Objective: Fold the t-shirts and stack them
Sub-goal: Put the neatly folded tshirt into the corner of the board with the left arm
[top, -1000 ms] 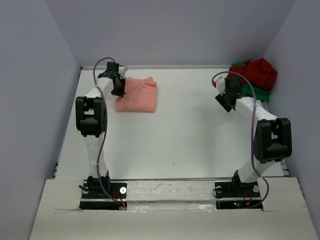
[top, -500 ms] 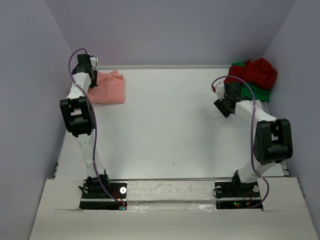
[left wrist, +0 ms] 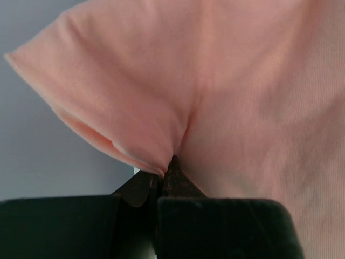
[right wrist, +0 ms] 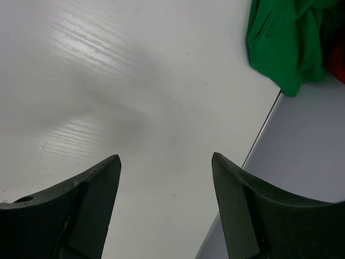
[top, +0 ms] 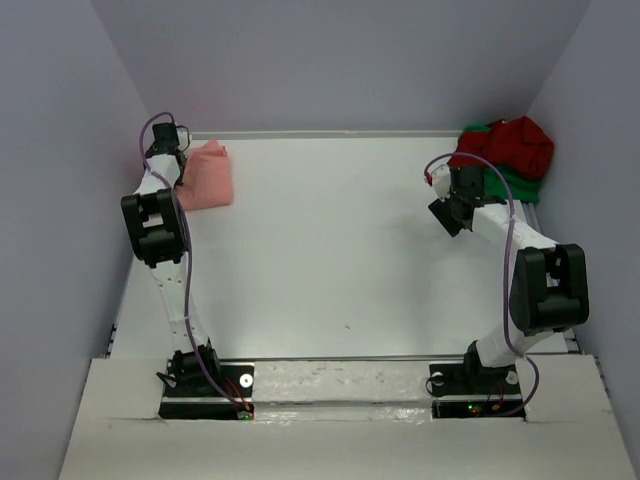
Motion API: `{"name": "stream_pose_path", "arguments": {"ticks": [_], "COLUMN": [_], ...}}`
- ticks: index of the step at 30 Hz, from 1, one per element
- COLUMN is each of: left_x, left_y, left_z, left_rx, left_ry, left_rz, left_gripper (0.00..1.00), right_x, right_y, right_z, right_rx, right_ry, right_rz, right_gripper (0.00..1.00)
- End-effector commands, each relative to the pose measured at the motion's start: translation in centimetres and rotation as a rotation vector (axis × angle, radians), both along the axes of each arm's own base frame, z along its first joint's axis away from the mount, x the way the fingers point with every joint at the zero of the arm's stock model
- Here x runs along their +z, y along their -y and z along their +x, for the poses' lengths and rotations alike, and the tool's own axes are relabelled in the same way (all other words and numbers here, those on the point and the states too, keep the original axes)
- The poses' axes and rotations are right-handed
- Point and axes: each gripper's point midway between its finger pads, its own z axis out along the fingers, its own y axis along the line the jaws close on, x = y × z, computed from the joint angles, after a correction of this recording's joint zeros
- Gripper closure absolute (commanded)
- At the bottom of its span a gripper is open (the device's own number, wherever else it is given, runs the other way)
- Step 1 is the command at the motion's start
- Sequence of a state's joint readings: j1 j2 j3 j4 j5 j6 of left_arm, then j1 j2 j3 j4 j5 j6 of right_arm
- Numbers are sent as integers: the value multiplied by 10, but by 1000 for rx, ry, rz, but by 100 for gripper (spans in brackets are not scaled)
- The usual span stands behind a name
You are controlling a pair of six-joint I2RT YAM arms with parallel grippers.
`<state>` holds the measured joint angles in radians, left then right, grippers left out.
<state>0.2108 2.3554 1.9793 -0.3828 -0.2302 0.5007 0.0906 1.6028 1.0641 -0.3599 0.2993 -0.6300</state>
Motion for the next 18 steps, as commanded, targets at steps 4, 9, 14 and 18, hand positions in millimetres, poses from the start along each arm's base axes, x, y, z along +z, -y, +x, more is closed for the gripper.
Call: {"name": "stream_pose_path", "arguments": {"ticks": [4,9,14,18], "left_x": [33,33,28,20], "left_y": [-26,-35,-36,-36], "left_z": [24,33,36,33], "left_rx": [-2,-1,-15,-18], "left_ry": [68,75,69,60], "left_rz": [159,217,233,230], "left_gripper": [100,100,100,100], "right_x": [10,4,2,2], "right_y": [1,2,4,2], "right_z": [1,-1,-2,-1], "right_rx": [-24,-29,-34,-29], "right_ry": [32,10,1,-2], "right_rz": [24,20,9,1], "right_gripper": [26,26,26,26]}}
